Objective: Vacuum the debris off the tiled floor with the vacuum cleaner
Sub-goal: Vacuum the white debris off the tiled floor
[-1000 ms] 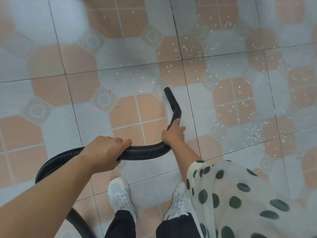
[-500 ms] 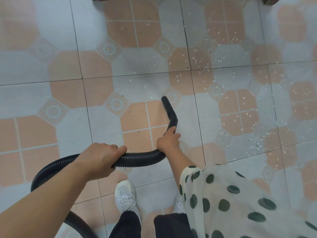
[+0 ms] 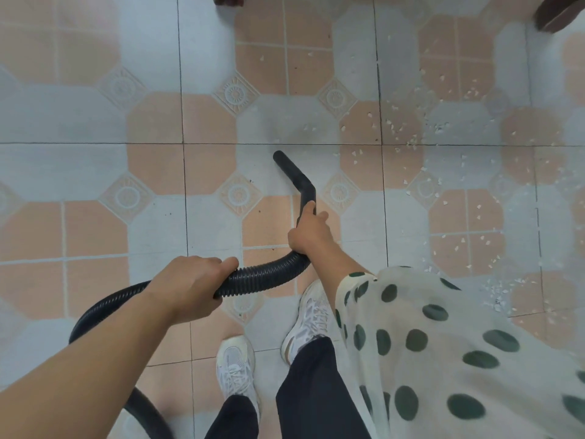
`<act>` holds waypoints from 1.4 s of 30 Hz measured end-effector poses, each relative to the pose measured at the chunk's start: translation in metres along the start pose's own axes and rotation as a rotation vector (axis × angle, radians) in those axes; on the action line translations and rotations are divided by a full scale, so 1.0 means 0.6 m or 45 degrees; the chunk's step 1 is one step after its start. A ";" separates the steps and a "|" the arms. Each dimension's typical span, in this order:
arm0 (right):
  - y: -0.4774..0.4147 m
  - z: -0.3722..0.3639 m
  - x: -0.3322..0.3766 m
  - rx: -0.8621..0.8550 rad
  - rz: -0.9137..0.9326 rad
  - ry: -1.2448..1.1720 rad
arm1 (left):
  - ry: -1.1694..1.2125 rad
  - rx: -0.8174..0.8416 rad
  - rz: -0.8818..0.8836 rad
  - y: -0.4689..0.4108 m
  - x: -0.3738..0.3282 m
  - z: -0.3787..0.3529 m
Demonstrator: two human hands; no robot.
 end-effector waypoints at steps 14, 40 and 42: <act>-0.026 0.061 -0.040 -0.049 -0.117 -0.038 | 0.066 0.008 0.017 -0.046 -0.036 0.043; -0.193 0.256 -0.030 -0.140 0.048 0.124 | 0.252 -0.195 0.182 -0.215 -0.098 0.150; -0.206 0.263 -0.018 -0.149 0.057 0.140 | 0.275 -0.210 0.212 -0.224 -0.092 0.152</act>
Point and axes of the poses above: each hand's wrist, its own y-axis away from the middle knuckle, its own z-axis out of the back of the hand, x = y × z, the point moved 3 cm from there along -y, towards the middle knuckle
